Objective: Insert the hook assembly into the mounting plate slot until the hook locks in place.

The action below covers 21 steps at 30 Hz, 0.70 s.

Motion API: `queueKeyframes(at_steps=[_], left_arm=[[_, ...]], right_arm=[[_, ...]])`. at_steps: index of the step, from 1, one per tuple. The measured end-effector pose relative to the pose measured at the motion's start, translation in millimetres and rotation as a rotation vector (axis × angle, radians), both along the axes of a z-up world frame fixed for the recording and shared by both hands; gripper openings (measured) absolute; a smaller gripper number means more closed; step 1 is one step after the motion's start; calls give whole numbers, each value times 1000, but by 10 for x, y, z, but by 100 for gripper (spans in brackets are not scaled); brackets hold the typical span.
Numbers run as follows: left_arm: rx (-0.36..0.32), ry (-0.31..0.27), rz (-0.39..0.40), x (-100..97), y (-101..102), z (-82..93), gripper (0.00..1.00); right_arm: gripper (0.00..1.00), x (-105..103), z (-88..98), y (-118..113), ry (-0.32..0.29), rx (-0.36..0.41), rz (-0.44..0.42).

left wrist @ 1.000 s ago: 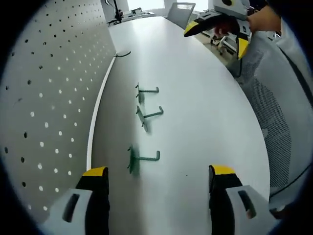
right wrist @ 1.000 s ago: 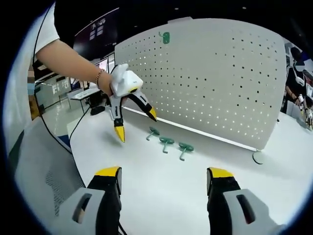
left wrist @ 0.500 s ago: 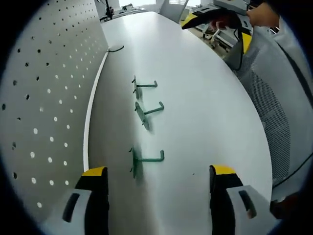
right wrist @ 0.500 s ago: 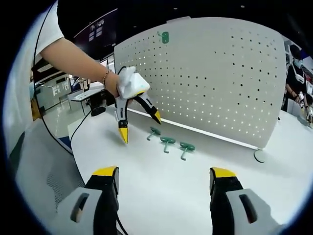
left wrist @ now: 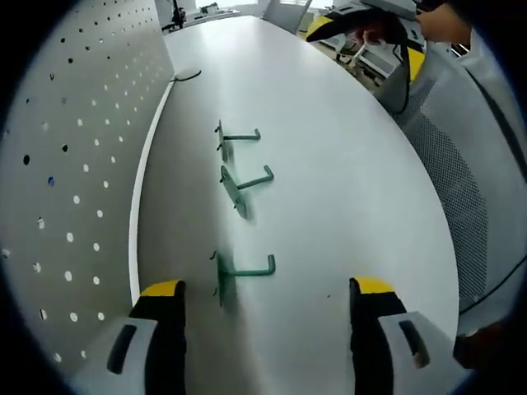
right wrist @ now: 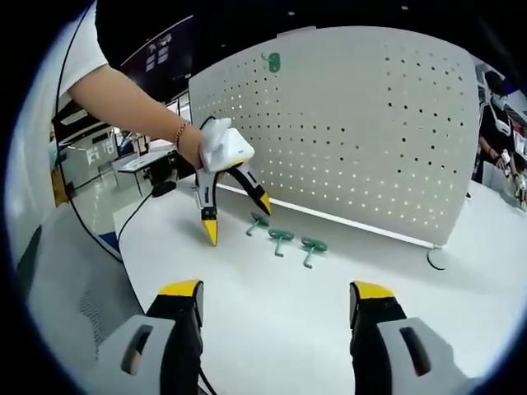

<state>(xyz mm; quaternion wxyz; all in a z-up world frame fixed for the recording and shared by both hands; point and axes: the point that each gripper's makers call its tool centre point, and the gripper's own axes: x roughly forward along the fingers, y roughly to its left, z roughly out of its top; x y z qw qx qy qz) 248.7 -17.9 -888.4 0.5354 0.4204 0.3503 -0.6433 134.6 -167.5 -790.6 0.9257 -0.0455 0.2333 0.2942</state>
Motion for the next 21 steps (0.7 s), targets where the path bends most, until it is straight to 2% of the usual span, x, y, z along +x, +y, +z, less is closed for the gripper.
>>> queueKeyframes(at_steps=[7,8,12,21], left_arm=[[-28,4,-12,-14,5,2,82],[-31,5,-13,-13,6,8,80],[-27,3,0,14,5,47,60],[-29,-1,51,84,-12,57,42]], right_arm=[[69,6,16,4,-6,5,-5],[69,8,17,2,-7,4,-6],[68,4,6,-7,0,0,-8],[68,-1,12,-5,-5,-2,-5]])
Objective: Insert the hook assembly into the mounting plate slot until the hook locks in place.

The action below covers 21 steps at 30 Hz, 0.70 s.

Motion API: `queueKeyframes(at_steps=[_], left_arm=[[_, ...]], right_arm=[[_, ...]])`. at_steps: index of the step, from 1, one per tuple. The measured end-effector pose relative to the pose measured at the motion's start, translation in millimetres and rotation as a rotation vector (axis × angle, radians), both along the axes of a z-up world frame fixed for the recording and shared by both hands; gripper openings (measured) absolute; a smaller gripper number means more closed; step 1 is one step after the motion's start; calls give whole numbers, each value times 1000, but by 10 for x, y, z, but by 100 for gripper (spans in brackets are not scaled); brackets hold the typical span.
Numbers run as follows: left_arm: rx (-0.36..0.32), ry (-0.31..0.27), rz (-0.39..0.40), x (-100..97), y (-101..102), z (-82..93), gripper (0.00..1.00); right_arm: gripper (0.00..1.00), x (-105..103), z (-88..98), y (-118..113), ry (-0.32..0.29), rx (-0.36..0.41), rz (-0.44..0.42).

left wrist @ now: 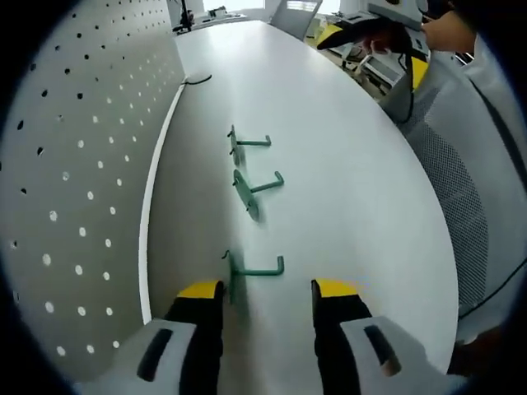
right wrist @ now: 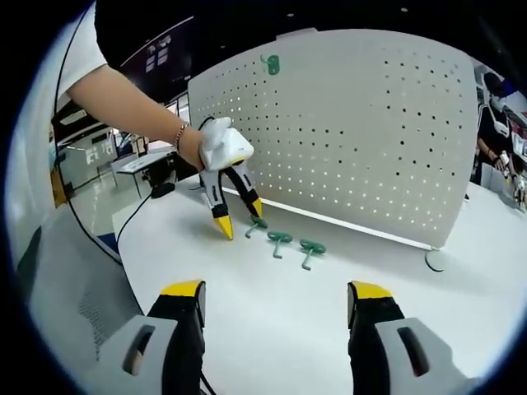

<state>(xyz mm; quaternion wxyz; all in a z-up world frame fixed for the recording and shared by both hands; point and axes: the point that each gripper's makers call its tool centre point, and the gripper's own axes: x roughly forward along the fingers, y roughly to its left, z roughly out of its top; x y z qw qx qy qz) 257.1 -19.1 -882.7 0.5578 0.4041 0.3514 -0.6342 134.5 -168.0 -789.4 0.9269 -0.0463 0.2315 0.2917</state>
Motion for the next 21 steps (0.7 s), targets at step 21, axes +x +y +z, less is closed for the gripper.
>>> queueKeyframes(at_steps=[21], left_arm=[[47,-61,152,183,45,4,6]], right_arm=[[67,-5,0,7,2,-4,4]])
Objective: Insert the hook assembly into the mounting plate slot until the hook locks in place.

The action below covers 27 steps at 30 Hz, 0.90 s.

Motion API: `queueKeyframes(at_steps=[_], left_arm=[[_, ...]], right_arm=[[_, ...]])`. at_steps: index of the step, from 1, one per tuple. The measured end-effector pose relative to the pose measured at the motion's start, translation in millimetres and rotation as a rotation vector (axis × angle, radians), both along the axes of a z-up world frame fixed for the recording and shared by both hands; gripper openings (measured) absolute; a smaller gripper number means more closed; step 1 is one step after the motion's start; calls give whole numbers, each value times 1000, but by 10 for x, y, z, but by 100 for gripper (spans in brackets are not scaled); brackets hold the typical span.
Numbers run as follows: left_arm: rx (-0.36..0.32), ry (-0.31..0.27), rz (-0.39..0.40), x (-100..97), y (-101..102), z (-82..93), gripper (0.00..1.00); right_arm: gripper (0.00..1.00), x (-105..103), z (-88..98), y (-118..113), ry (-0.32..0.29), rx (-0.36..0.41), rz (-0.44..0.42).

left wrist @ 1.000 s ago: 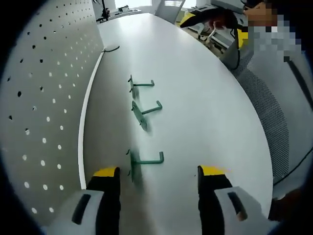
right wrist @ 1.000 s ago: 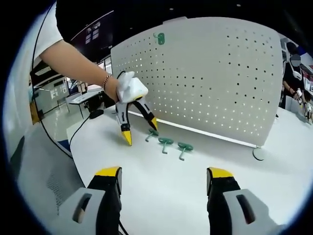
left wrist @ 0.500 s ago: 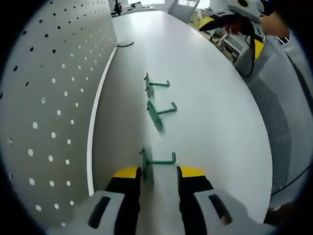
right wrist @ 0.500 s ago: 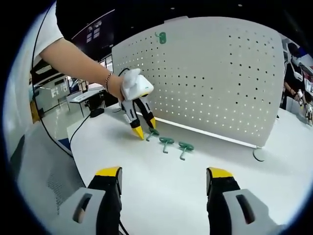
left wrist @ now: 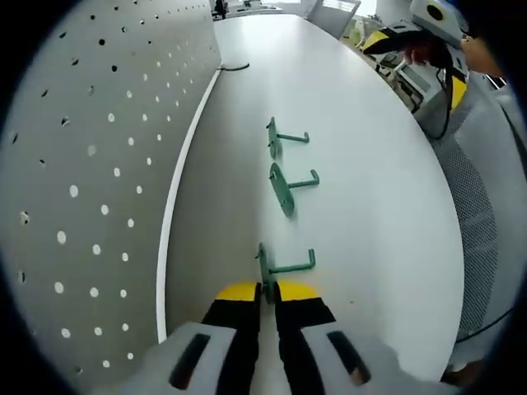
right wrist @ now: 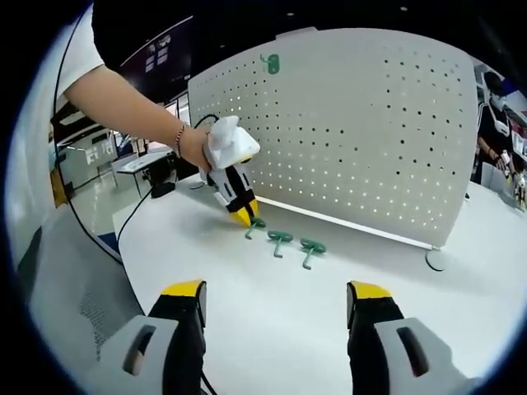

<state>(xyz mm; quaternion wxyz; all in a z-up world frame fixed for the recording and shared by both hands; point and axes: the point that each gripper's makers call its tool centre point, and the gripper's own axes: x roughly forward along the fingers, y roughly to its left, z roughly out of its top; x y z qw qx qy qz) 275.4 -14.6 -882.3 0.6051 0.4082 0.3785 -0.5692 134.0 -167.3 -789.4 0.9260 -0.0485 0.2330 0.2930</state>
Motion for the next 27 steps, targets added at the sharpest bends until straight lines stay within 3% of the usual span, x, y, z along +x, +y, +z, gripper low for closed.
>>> queueKeyframes(at_steps=[7,27], left_arm=[[-2,4,30,8,-4,-6,4],[-26,-18,11,8,-12,1,3]], right_arm=[[68,1,8,6,1,6,-1],[68,-6,-8,14,12,7,0]])
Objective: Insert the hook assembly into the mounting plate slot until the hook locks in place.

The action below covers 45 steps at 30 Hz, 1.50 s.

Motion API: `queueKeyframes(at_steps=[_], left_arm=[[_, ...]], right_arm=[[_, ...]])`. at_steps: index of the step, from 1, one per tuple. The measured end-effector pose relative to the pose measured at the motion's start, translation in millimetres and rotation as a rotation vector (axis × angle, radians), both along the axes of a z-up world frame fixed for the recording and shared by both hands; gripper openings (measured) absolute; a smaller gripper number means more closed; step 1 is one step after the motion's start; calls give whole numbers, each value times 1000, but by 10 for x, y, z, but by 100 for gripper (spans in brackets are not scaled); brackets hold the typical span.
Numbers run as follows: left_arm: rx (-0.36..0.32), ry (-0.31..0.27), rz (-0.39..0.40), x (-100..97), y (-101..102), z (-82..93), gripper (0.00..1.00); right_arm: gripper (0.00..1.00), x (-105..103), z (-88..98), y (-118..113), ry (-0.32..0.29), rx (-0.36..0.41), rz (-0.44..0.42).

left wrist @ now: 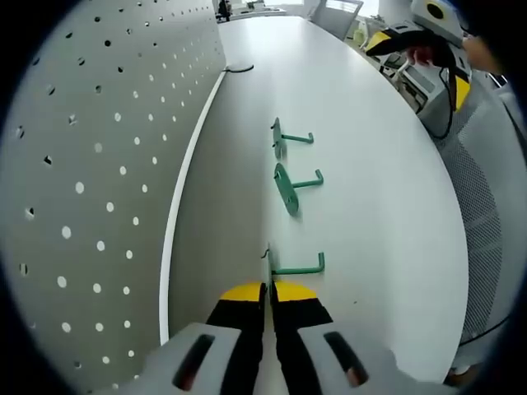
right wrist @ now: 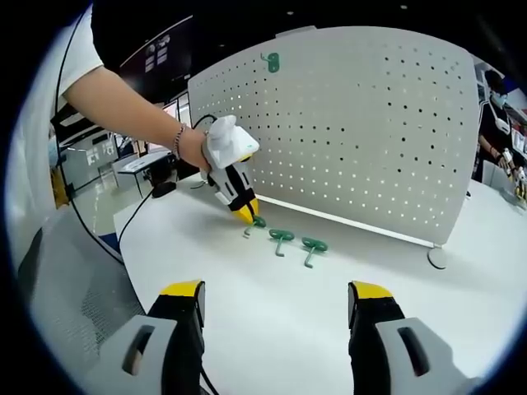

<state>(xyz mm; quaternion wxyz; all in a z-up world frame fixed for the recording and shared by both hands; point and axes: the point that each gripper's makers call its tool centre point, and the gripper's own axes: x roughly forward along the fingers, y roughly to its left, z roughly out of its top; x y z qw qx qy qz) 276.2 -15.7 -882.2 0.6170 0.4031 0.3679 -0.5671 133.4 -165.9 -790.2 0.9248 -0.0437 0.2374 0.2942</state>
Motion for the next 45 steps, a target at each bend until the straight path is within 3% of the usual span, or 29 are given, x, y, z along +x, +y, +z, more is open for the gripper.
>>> queueKeyframes(at_steps=[7,10,15,18,35,45], left_arm=[[-41,0,45,14,11,13,3],[-146,20,91,-7,-84,108,3],[-183,-2,123,56,-76,200,3],[-222,13,142,37,-101,276,3],[-356,-86,151,2,-153,757,3],[-411,-179,147,-60,-145,1019,3]], right_arm=[[68,8,6,-13,-4,0,-4],[68,12,7,-25,-4,3,-10],[68,20,8,-29,-5,4,-14],[68,19,8,-27,-6,3,-13],[68,19,22,-32,-14,3,-14],[68,31,91,-45,-39,22,-22]])
